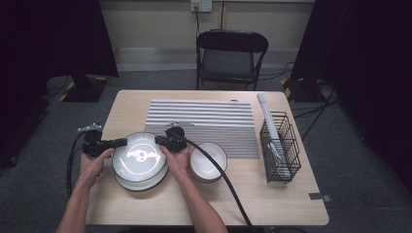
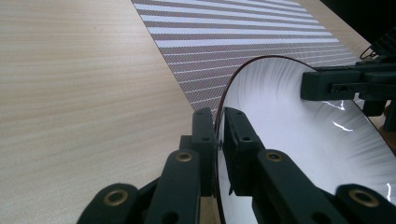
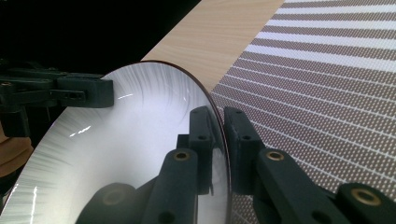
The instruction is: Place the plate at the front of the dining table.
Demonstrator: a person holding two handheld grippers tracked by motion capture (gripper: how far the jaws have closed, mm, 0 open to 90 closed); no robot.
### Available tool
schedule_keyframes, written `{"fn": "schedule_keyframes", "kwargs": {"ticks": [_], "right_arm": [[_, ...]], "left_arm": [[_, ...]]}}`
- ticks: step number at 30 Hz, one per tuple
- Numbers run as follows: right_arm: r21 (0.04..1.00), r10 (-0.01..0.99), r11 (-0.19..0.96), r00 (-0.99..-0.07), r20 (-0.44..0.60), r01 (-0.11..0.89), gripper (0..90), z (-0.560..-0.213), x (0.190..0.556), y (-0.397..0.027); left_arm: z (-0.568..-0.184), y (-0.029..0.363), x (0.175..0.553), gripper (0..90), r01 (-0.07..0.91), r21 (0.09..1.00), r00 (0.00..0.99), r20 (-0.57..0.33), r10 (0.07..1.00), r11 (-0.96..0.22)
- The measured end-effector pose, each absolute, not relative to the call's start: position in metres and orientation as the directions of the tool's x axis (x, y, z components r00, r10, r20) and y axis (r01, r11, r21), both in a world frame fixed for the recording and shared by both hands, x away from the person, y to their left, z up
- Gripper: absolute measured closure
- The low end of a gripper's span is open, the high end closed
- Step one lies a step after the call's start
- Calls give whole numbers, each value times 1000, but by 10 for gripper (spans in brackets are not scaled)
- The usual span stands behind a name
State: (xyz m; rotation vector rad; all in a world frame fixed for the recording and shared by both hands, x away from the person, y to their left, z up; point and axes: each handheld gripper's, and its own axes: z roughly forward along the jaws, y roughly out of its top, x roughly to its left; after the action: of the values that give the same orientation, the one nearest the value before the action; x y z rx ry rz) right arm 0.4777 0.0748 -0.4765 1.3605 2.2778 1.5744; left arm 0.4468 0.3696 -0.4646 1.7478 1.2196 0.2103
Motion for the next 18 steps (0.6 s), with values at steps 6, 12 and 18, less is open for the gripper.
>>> {"fn": "schedule_keyframes", "kwargs": {"ticks": [6,12,18], "right_arm": [[788,685,93,-613,393,609,825,-471,484,75],[792,677,91,-621,395,604,830,-471,485,74],[796,677,93,-624,390,598,835,-471,483,74]], "left_arm": [[-463,369,450,835,616,788,475,-357,804,-14],[-462,369,451,824,624,780,478,-344,808,-37],[-463,378,443,767,635,772,476,-385,791,-6]]}}
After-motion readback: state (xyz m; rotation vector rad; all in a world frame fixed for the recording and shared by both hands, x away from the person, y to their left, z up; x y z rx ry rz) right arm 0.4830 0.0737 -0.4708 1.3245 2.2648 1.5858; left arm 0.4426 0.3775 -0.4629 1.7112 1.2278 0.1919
